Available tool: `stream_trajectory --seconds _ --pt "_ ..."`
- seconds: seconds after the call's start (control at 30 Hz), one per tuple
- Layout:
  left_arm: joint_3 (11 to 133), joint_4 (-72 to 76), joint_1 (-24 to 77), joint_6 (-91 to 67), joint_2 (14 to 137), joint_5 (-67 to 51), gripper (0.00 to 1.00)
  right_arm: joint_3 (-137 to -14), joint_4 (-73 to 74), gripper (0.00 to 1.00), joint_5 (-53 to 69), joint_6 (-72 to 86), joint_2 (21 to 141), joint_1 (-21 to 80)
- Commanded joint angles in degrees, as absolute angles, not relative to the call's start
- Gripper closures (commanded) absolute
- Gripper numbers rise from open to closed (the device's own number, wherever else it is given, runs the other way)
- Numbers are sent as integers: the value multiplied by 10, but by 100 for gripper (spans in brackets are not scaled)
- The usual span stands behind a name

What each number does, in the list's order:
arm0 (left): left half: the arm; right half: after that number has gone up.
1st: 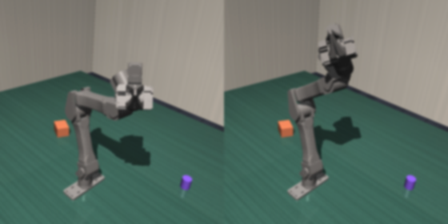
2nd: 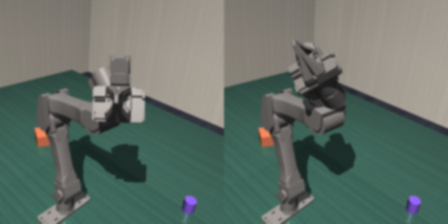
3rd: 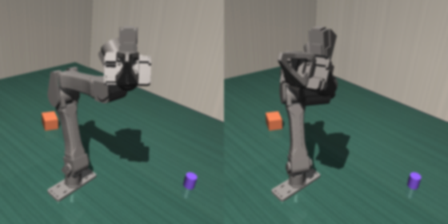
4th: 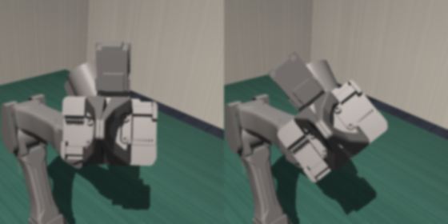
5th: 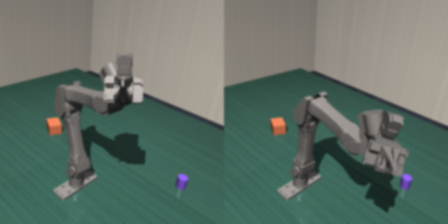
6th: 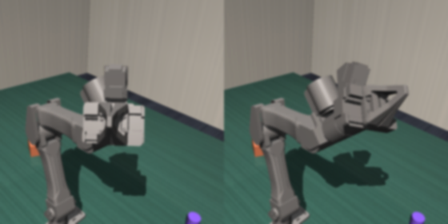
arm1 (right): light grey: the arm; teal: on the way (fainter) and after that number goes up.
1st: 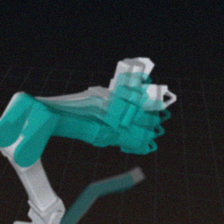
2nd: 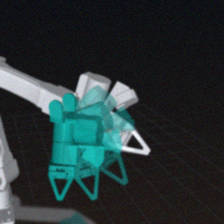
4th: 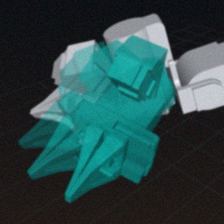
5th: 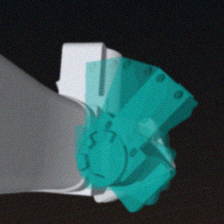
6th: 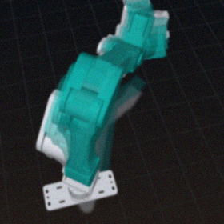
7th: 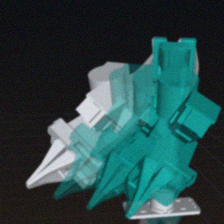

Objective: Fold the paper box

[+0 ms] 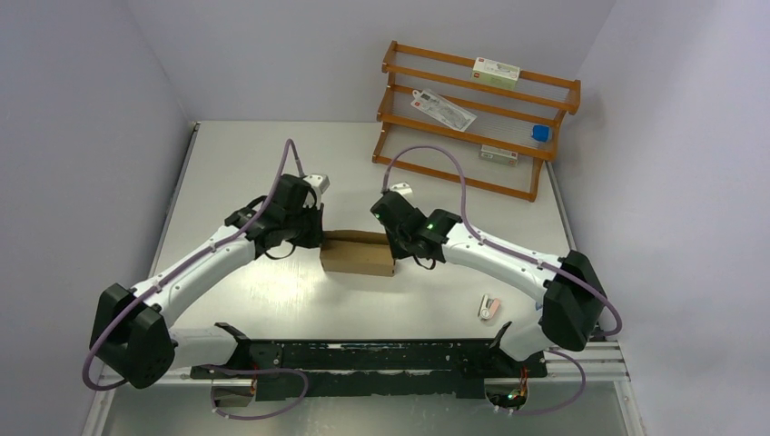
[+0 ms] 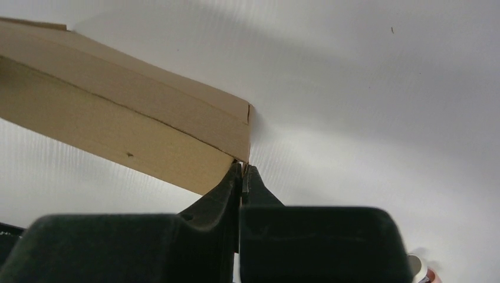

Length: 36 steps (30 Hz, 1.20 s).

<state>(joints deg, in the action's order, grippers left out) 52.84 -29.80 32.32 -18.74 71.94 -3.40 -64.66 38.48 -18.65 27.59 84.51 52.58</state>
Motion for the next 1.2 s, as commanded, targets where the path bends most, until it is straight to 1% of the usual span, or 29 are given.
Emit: stream_trajectory --seconds 0.0,0.33,0.77,1.07,1.17 --pt "521 -278 348 -216 701 -92 95 -667 322 100 -143 309 859 520" --pt "528 -303 348 -205 696 -57 95 -692 330 100 -103 295 884 496" --pt "518 -290 354 -216 693 -54 95 -731 351 100 -70 290 908 489" --pt "515 -295 398 -228 698 -2 95 -745 367 100 -29 280 921 479" --pt "520 -297 420 -234 703 40 95 -761 385 100 -18 272 932 479"
